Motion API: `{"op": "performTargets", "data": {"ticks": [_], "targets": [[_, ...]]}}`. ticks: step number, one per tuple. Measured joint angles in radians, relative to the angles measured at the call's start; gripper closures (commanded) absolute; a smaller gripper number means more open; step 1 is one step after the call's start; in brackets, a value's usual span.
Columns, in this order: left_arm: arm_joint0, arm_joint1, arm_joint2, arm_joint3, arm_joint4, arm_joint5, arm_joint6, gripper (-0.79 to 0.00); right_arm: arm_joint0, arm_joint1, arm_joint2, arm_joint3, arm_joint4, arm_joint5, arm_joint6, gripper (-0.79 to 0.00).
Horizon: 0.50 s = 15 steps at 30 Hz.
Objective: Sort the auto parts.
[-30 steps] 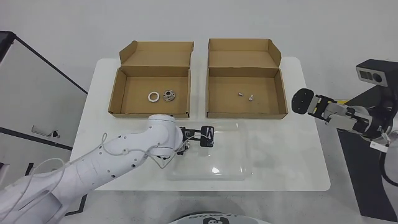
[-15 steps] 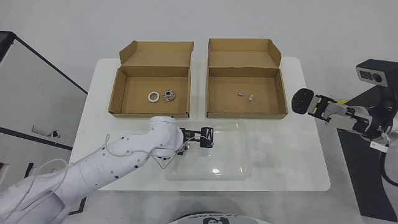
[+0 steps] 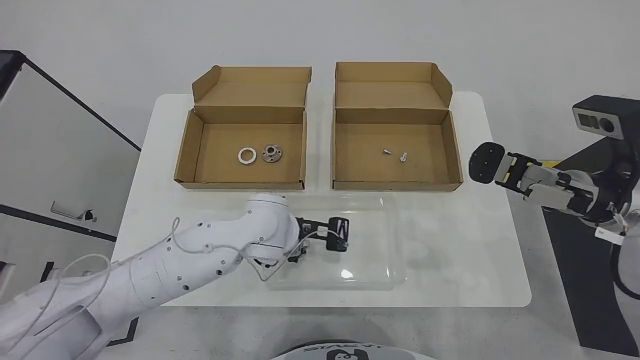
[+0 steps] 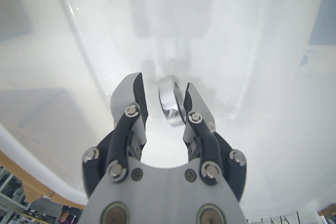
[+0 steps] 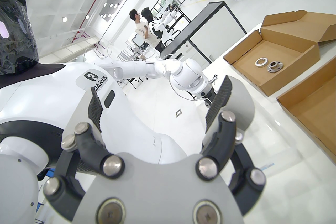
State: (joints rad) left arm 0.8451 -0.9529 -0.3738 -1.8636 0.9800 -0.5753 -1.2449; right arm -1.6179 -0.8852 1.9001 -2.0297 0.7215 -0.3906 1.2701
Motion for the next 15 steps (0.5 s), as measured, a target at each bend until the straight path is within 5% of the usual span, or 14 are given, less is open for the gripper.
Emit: {"op": "performTargets", "data": {"ticks": [15], "targets": [[-0.025,0.000,-0.011,-0.004,-0.005,0.017,-0.003,-0.351,0.000,0.000,0.000,0.000,0.000,0.000,0.000,-0.785]]}}
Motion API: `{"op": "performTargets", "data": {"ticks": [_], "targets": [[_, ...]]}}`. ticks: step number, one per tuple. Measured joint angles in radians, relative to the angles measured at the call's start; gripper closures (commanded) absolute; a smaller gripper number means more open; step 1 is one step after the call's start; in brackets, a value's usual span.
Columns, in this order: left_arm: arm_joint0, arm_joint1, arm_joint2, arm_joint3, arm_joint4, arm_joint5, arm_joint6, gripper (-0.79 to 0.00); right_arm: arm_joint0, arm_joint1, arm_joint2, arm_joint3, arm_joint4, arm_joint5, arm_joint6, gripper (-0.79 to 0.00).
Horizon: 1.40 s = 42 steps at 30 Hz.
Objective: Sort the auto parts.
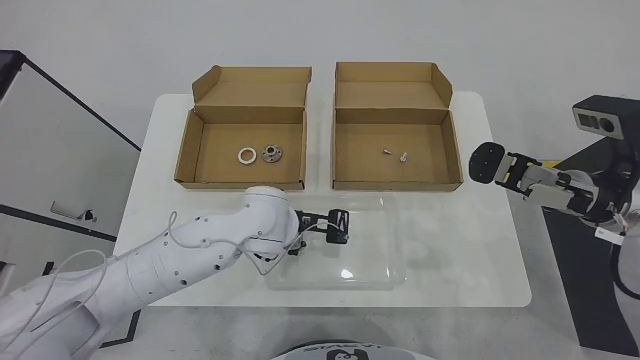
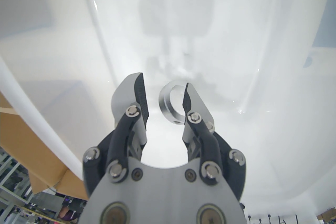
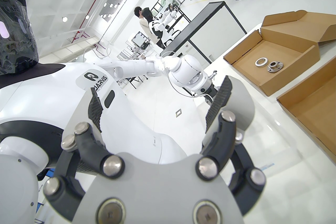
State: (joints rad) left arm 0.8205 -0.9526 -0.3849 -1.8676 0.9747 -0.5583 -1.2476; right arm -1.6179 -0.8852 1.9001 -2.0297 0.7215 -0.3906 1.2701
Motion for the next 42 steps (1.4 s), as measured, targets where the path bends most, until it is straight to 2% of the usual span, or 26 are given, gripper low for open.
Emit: {"op": "performTargets", "data": {"ticks": [11,16,26,42], "targets": [[-0.003,-0.004,0.002,0.009,0.017,-0.001,-0.013,-0.351,0.000,0.000,0.000,0.000,0.000,0.000,0.000,-0.785],[-0.036,0.001,0.014,0.002,0.023,0.007,-0.022,-0.351,0.000,0.000,0.000,0.000,0.000,0.000,0.000,-0.785],[-0.103,0.014,0.089,0.024,0.043,0.009,-0.023,-0.351,0.000,0.000,0.000,0.000,0.000,0.000,0.000,-0.785],[-0.063,-0.009,0.094,0.048,0.051,-0.002,-0.008,-0.351,0.000,0.000,0.000,0.000,0.000,0.000,0.000,-0.785]]}}
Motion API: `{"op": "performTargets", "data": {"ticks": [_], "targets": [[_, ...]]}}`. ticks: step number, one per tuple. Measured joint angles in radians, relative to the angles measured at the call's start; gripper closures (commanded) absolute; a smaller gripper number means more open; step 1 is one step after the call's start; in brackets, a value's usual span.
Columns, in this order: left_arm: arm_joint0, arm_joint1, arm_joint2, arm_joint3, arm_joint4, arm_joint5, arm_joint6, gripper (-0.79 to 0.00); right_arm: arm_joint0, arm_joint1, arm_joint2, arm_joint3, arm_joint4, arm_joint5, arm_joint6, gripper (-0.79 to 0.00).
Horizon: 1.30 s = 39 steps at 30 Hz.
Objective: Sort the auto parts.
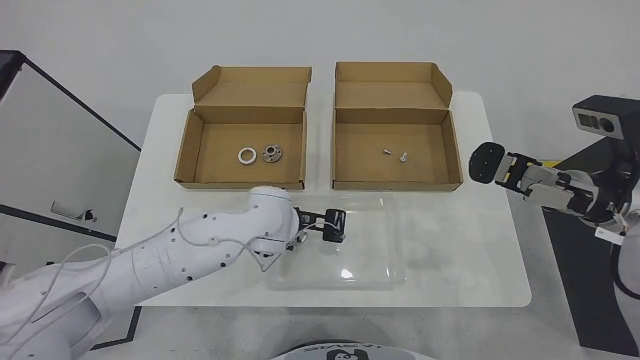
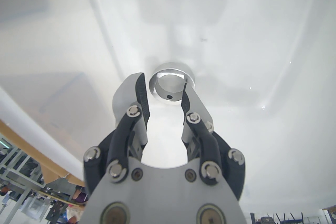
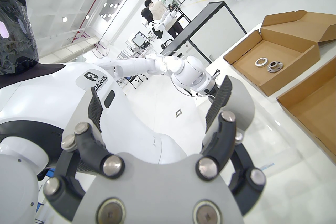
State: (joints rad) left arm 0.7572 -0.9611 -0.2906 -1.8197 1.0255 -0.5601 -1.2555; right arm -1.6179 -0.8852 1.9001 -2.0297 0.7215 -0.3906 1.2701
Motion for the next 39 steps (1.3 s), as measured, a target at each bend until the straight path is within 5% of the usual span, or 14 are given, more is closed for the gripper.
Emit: {"op": "performTargets", "data": {"ticks": [39], "targets": [[-0.005,-0.021,0.015,0.023,-0.064,0.013,-0.017,-0.311,0.000,0.000,0.000,0.000,0.000,0.000,0.000,-0.785]]}}
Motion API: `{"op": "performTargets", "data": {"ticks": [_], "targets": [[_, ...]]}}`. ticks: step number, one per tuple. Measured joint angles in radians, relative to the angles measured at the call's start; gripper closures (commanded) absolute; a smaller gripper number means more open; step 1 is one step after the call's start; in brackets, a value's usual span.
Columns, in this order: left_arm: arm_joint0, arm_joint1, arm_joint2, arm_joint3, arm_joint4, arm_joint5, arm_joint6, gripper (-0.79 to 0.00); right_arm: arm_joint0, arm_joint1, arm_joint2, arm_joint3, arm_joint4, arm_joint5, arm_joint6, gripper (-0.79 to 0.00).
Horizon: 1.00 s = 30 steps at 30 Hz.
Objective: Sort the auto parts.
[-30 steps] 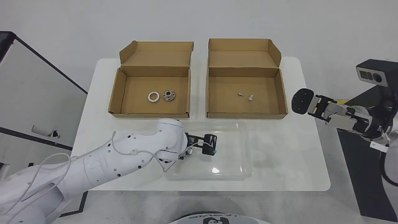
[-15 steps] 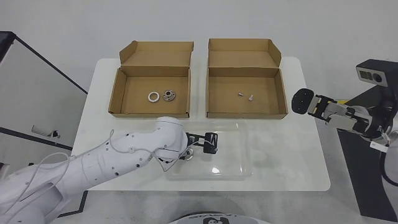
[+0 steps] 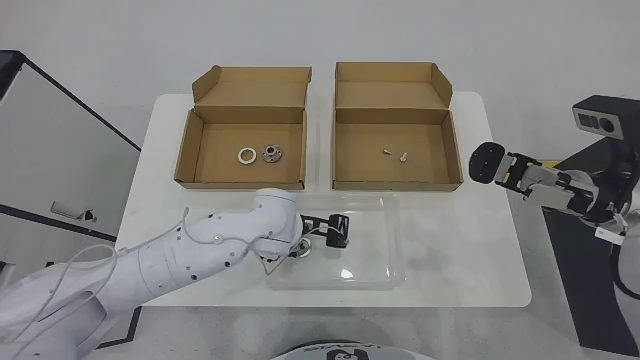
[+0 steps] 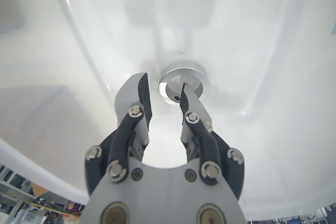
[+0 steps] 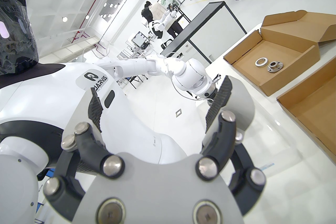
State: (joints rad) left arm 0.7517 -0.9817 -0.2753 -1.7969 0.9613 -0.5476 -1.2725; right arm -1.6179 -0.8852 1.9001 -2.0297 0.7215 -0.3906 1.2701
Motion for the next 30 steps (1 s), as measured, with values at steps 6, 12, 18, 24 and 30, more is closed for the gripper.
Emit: {"op": "performTargets", "data": {"ticks": [6,12,18,24,30], "targets": [[-0.011,-0.001,0.010,0.010,-0.010,0.004,-0.004,-0.286,0.000,0.000,0.000,0.000,0.000,0.000,0.000,-0.785],[-0.017,-0.002,0.023,0.015,-0.023,0.007,-0.007,-0.277,0.000,0.000,0.000,0.000,0.000,0.000,0.000,-0.785],[-0.023,-0.003,0.029,0.016,-0.030,0.009,-0.009,-0.271,0.000,0.000,0.000,0.000,0.000,0.000,0.000,-0.785],[-0.028,-0.005,0.027,0.018,-0.026,0.010,-0.010,-0.265,0.000,0.000,0.000,0.000,0.000,0.000,0.000,-0.785],[-0.020,-0.010,0.022,0.021,-0.017,0.014,-0.012,-0.265,0.000,0.000,0.000,0.000,0.000,0.000,0.000,-0.785]]}}
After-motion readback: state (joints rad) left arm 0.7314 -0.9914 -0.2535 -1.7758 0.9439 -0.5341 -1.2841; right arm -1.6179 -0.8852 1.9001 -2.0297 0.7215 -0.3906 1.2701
